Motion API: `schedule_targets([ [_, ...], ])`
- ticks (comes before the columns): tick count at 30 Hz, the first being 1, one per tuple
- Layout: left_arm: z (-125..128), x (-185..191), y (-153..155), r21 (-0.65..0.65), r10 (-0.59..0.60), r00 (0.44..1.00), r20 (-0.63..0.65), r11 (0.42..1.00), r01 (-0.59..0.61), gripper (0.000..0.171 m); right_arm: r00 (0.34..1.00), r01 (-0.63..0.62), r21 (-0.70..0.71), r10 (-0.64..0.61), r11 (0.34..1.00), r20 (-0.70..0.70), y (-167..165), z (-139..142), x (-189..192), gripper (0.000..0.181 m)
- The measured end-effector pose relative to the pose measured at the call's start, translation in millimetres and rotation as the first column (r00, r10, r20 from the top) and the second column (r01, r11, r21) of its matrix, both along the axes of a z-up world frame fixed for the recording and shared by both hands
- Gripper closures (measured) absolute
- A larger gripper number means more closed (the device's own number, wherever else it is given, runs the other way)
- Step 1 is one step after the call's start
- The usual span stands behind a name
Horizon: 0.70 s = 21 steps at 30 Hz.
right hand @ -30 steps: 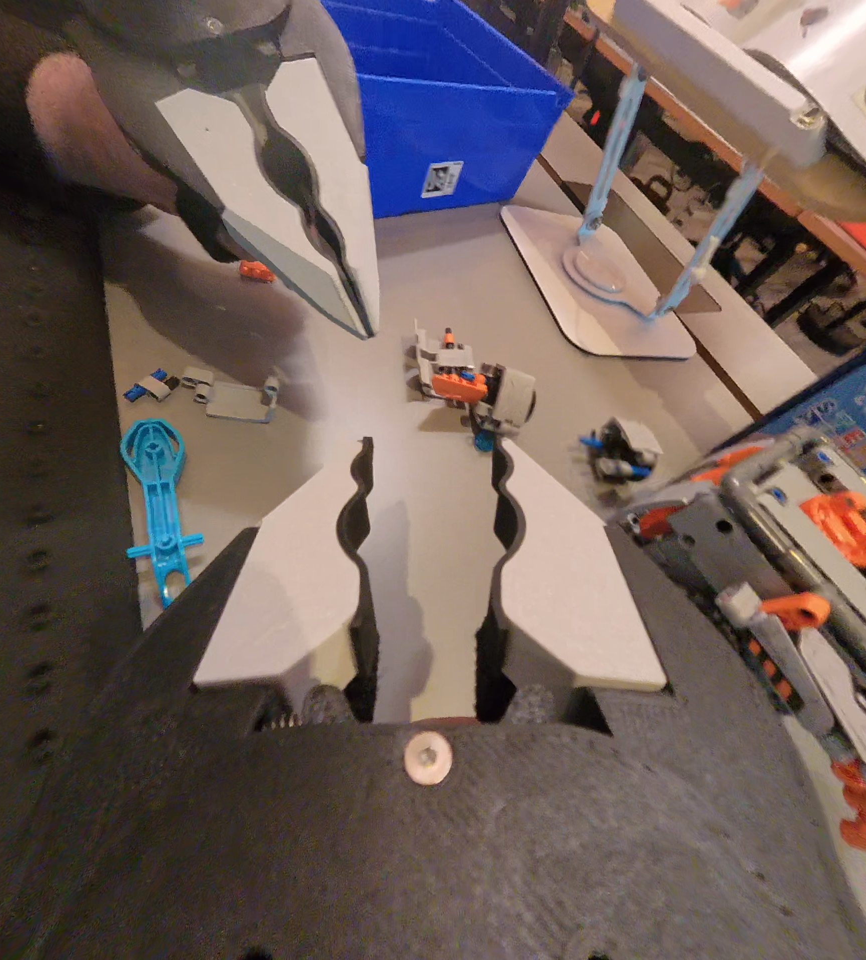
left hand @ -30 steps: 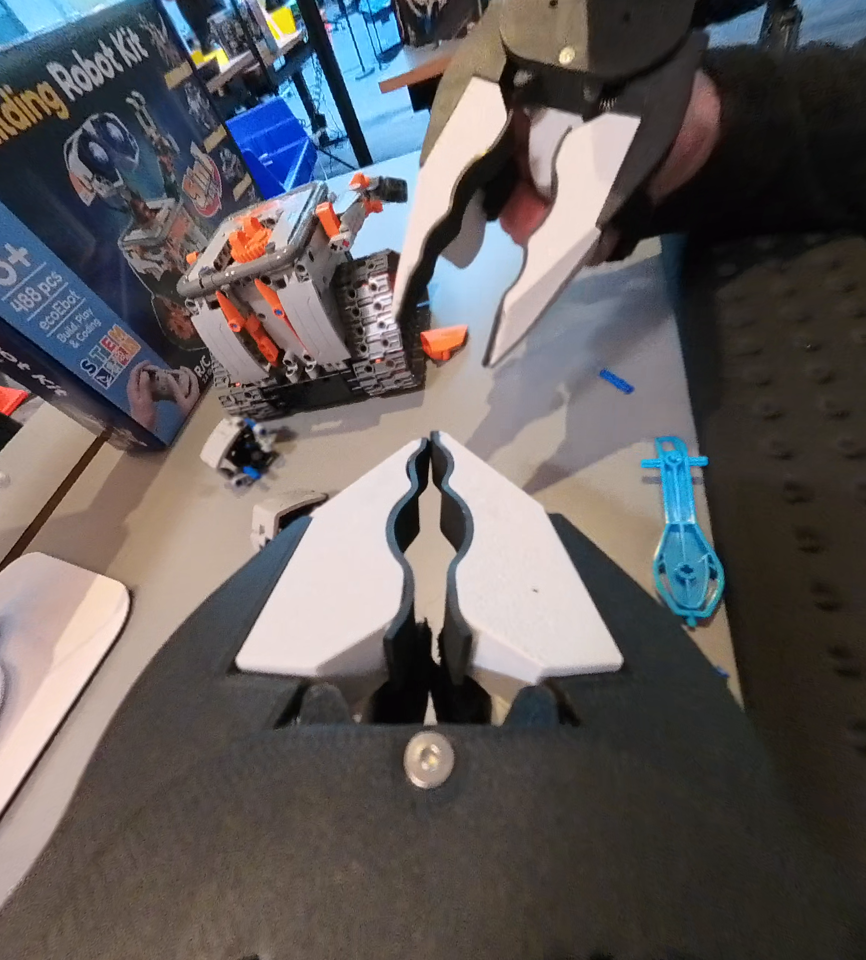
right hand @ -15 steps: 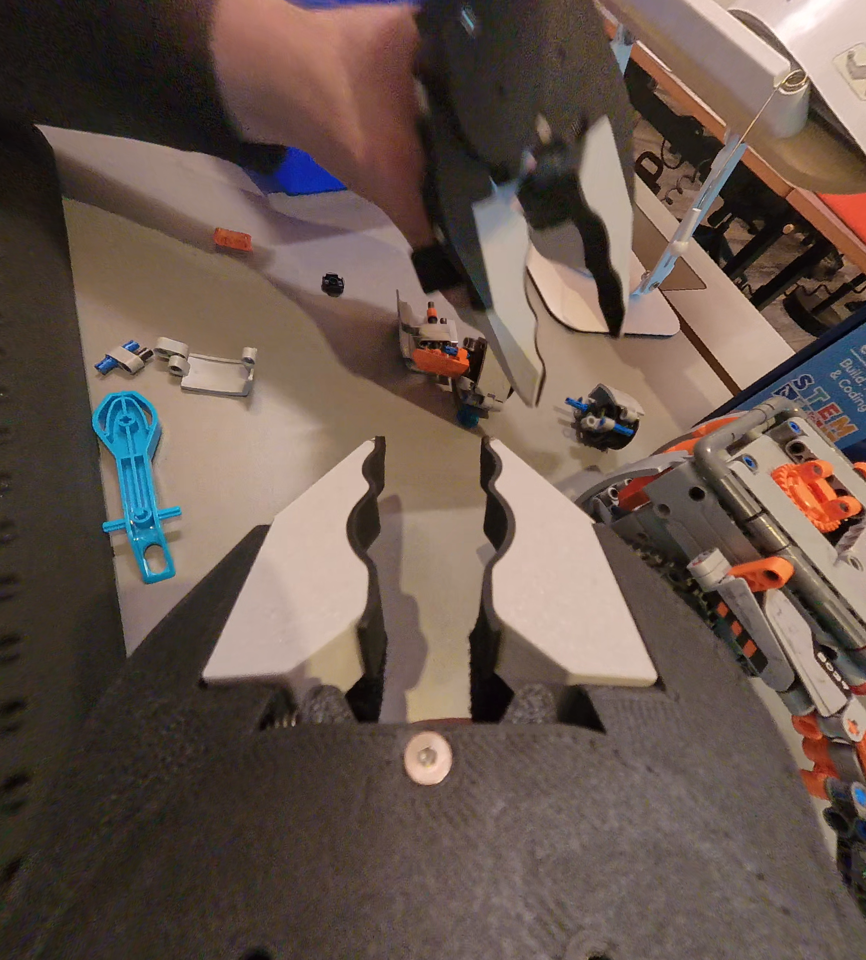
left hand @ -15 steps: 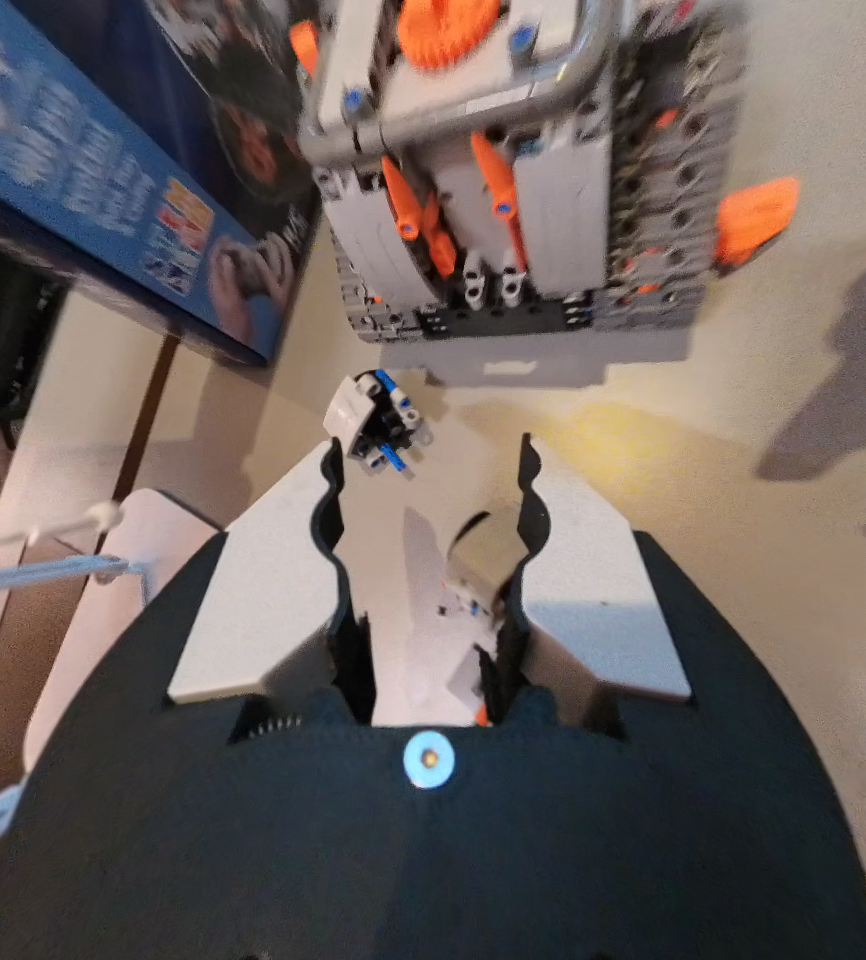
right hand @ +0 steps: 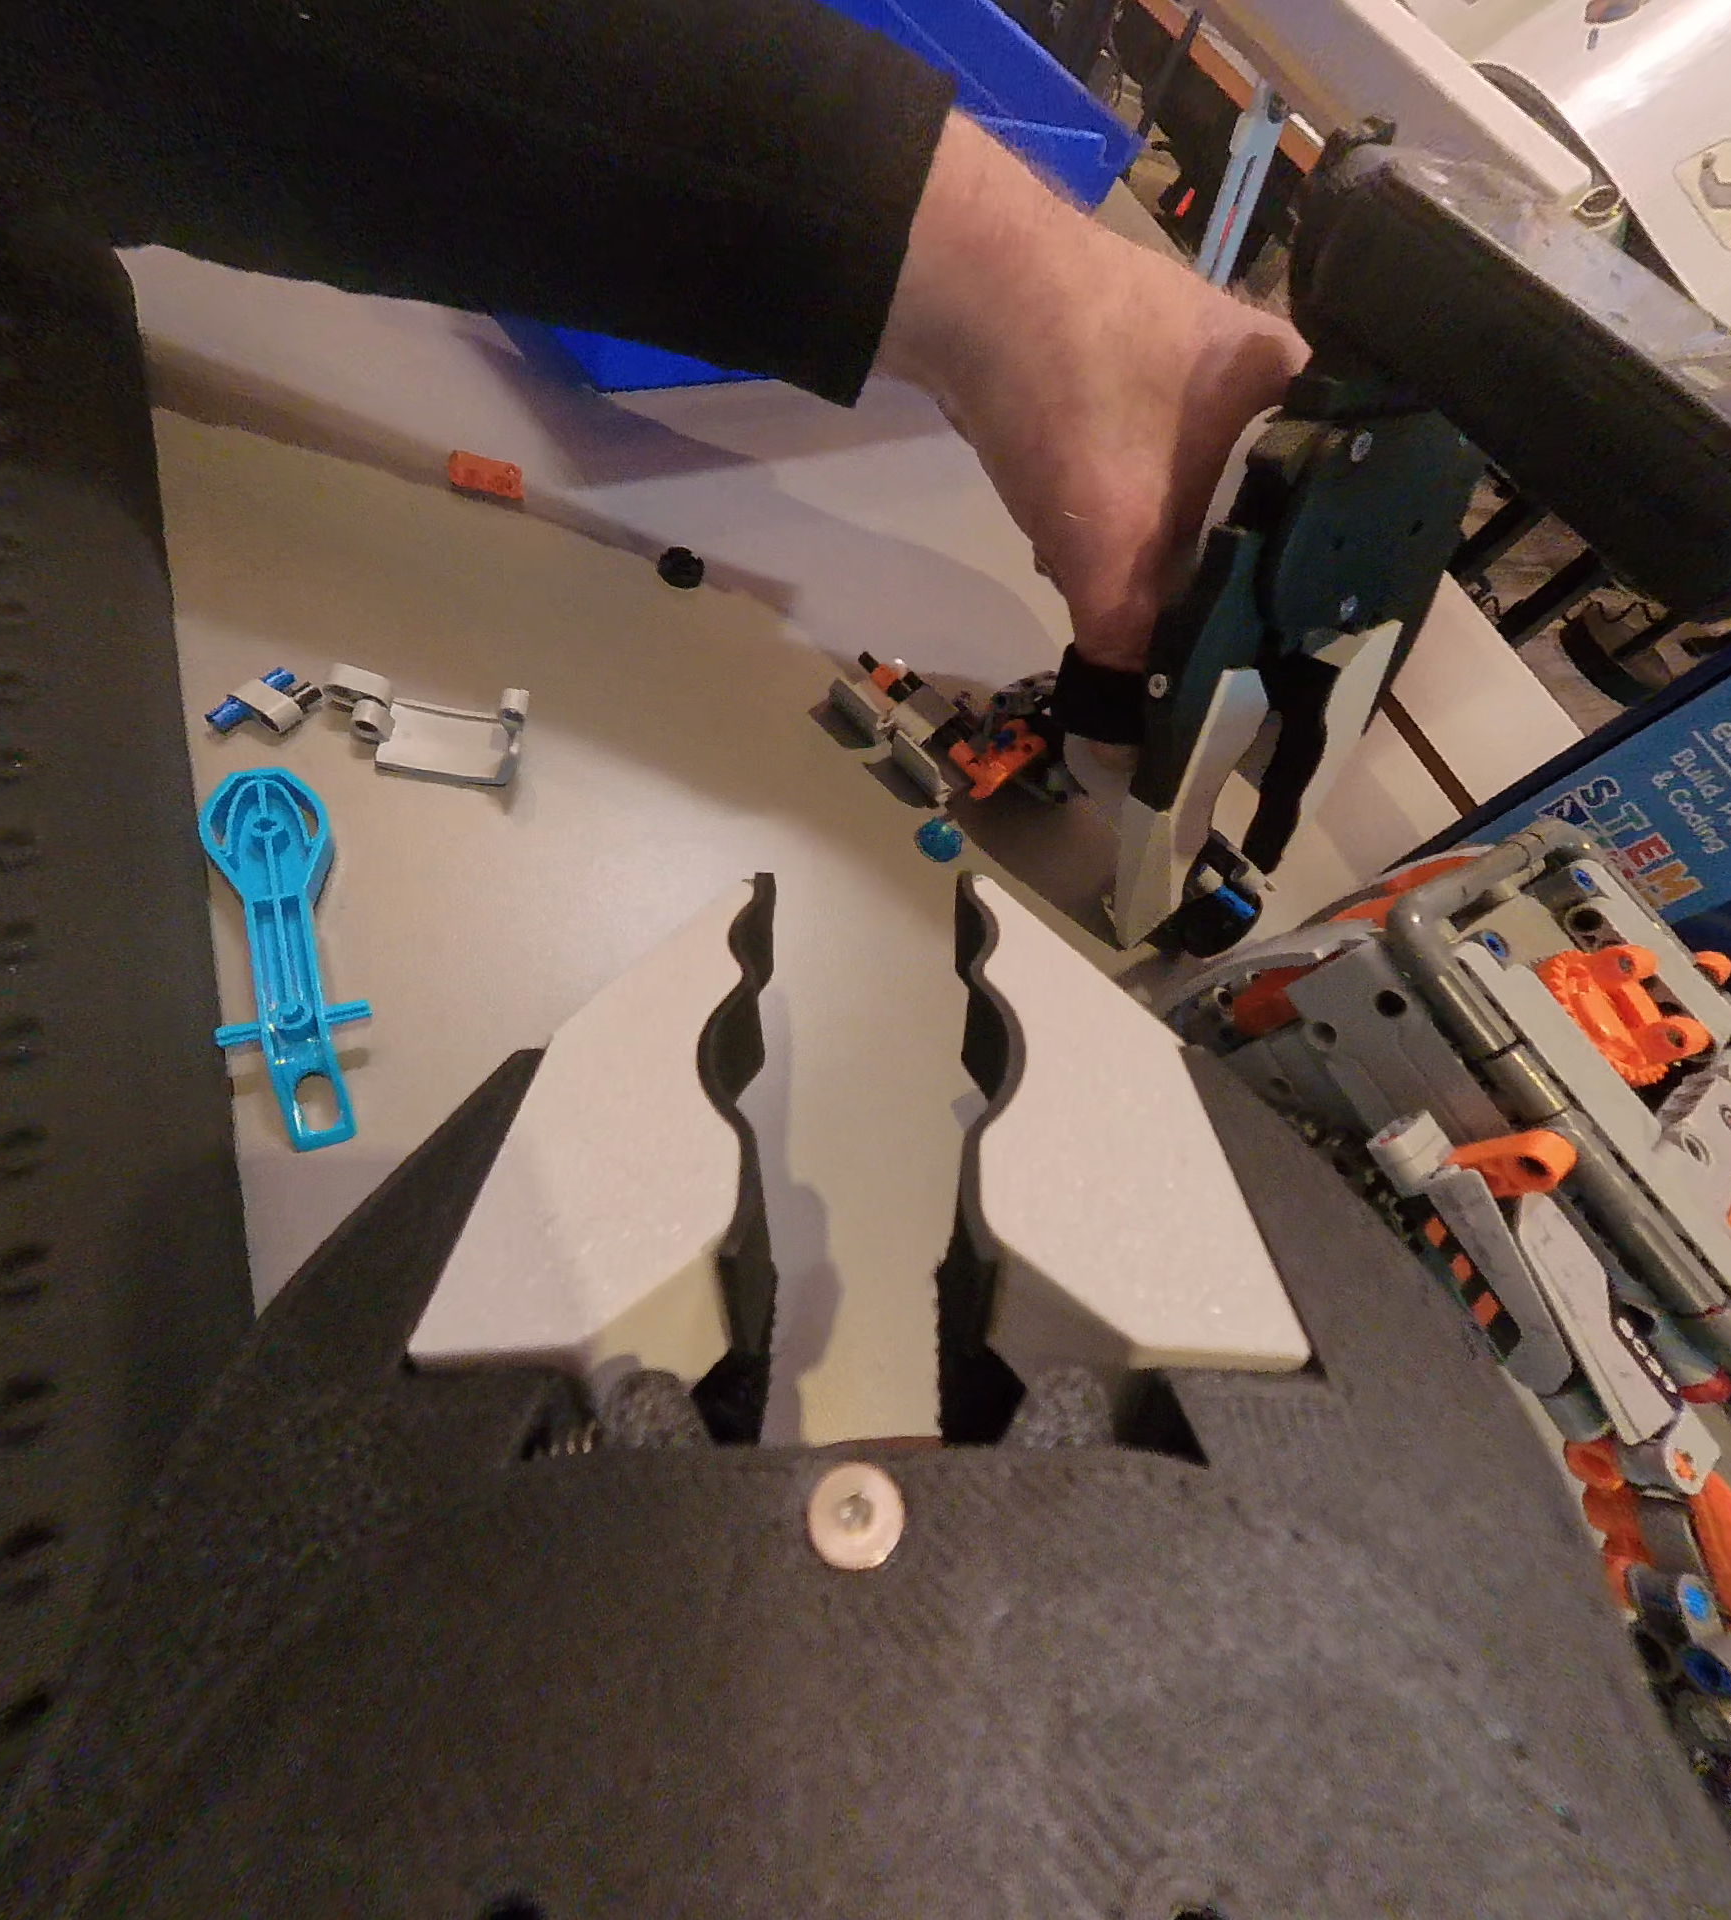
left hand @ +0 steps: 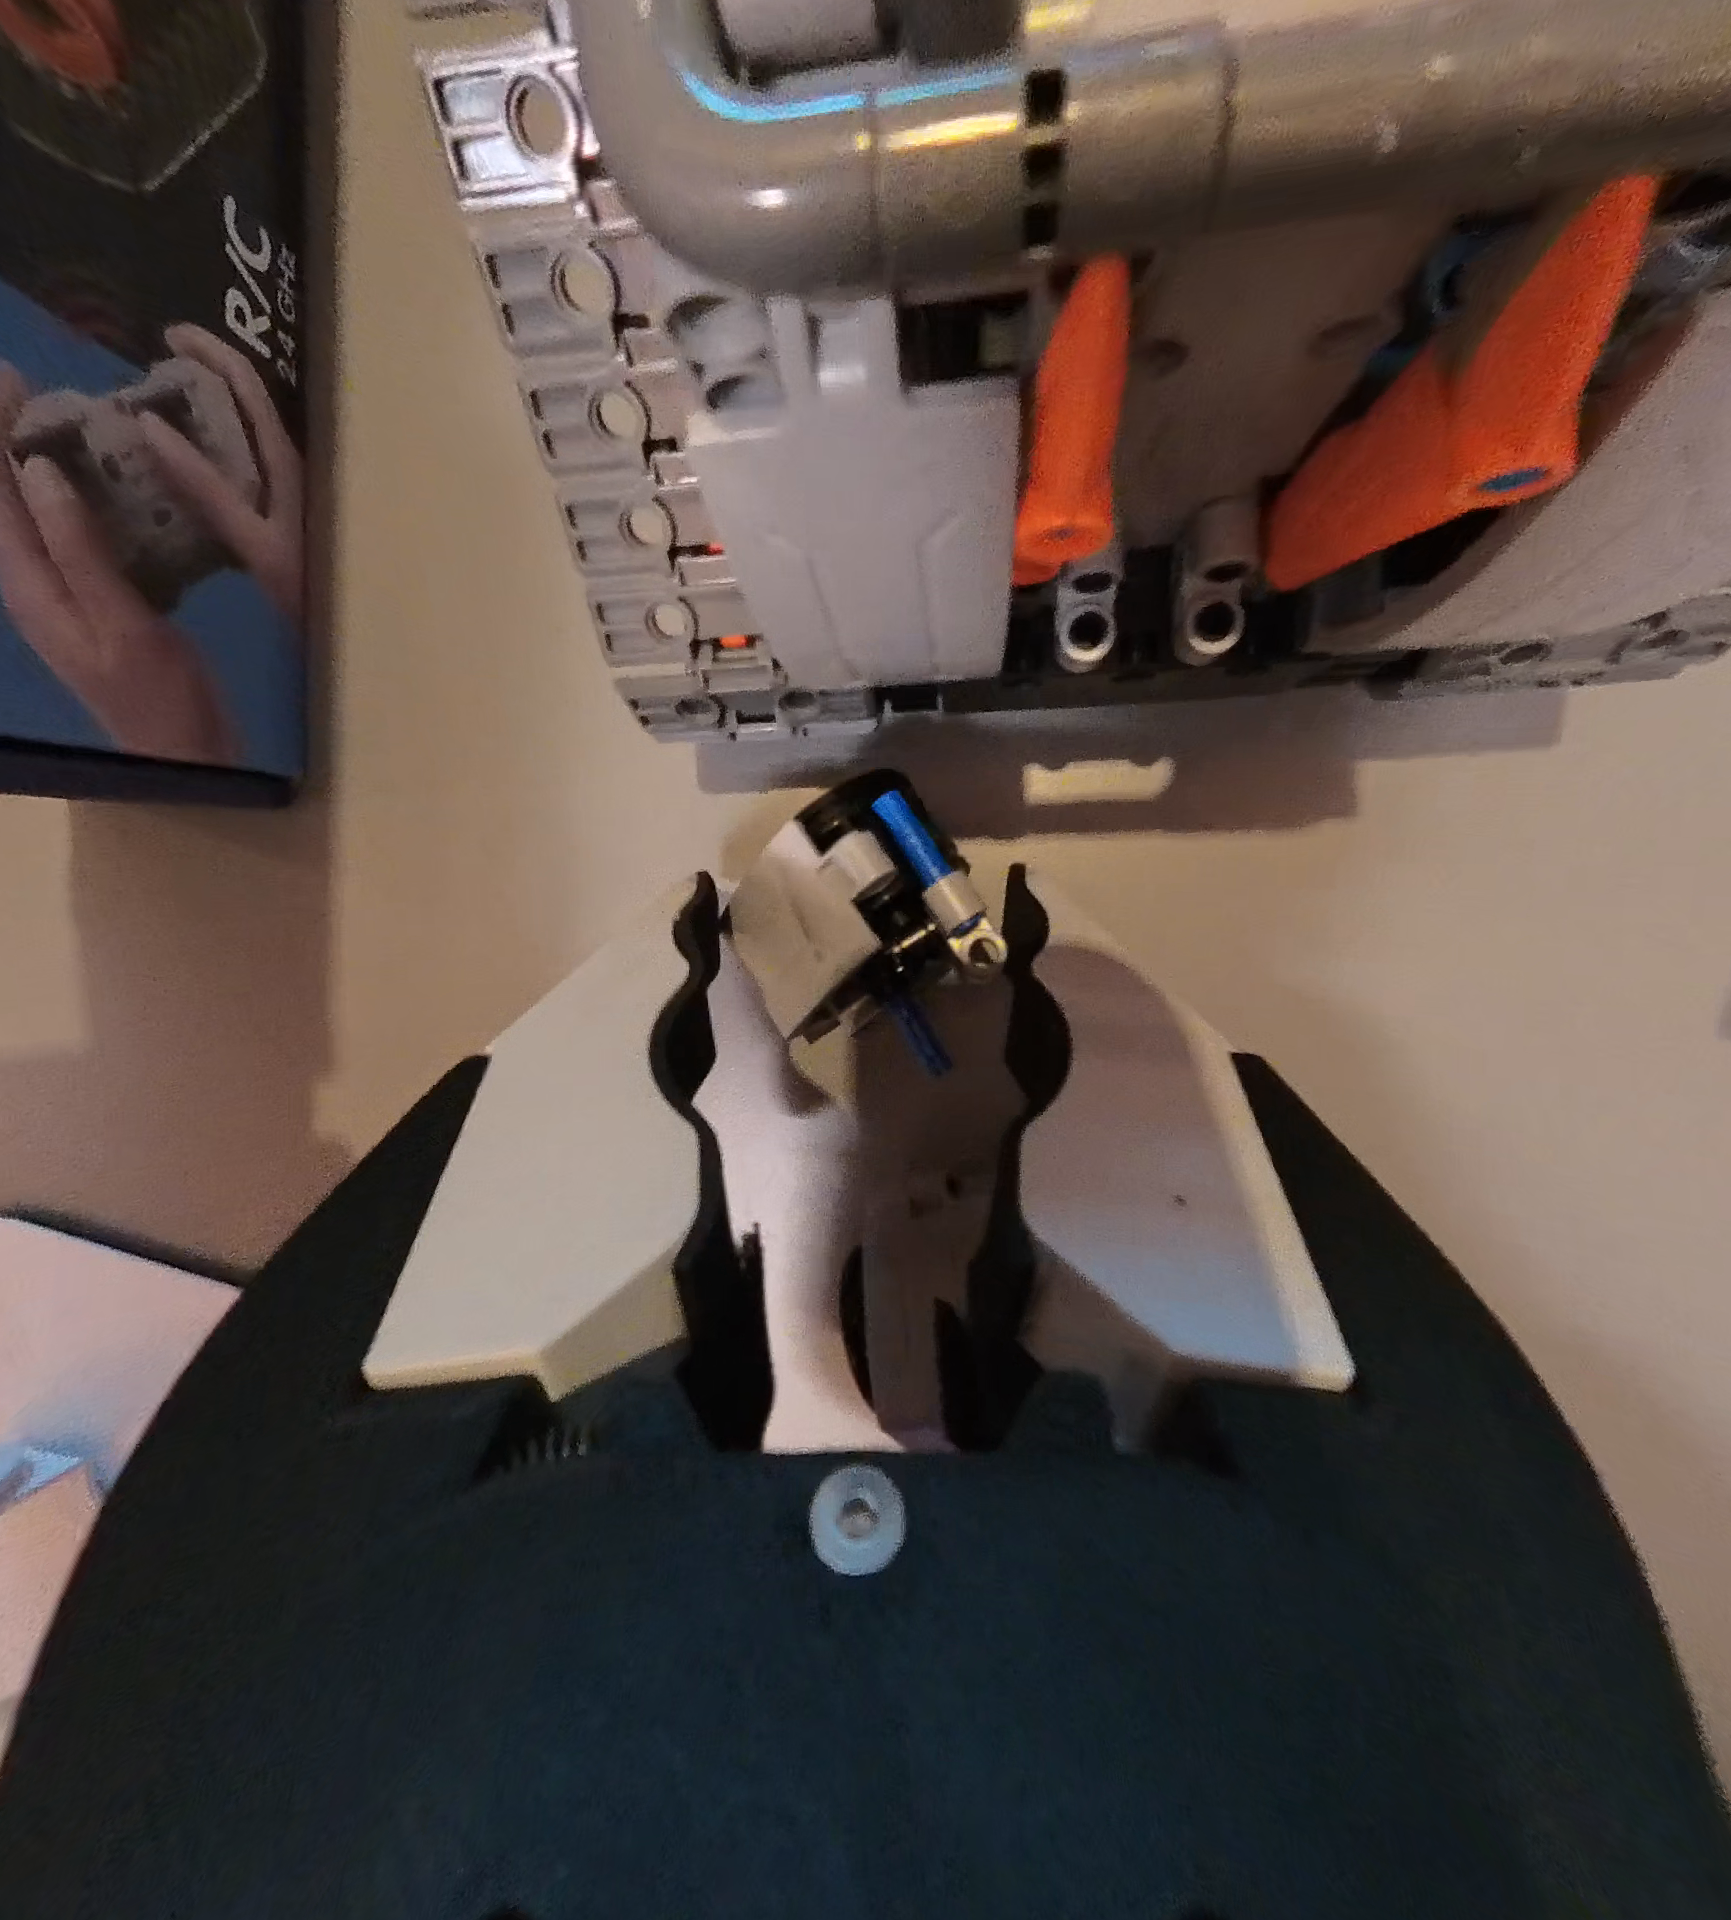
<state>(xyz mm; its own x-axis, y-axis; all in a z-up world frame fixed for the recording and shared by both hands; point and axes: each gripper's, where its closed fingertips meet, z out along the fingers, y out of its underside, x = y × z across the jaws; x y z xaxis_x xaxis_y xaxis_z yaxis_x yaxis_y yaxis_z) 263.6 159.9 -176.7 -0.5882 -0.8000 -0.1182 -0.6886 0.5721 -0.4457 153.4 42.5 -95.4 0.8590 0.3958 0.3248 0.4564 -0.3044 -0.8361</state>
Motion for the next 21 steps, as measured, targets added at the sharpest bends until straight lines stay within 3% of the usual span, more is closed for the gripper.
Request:
schedule_targets([
  [5, 20.6, -10.4, -5.1, -0.019, 0.049, 0.992, 0.118, 0.999, -0.048, 0.122, 0.997, 0.062, 0.016, -0.061, 0.998, -0.045, 1.5, 5.4, 12.3, 0.149],
  [8, 56.6, -29.8, -25.8, -0.102, 0.088, 0.97, 0.228, 0.993, -0.066, 0.122, 0.995, 0.093, 0.051, -0.091, 0.994, -0.036, 4.2, 10.7, 14.4, 0.144],
  [12, 96.8, -66.8, -75.5, -0.291, 0.175, 0.918, 0.357, 0.954, -0.069, 0.121, 0.989, 0.14, 0.097, -0.144, 0.985, 0.03, 11.6, 12.0, 10.7, 0.126],
  [16, 87.4, -100.6, -111.6, -0.382, 0.263, 0.887, 0.38, 0.918, -0.108, 0.121, 0.995, 0.103, 0.053, -0.103, 0.993, -0.006, 16.2, 2.7, -6.6, 0.114],
  [21, 81.0, -114.6, -124.8, -0.471, 0.326, 0.864, 0.383, 0.874, -0.121, 0.13, 0.999, 0.003, -0.007, -0.003, 1.0, -0.045, 12.9, -7.9, -26.7, 0.137],
])
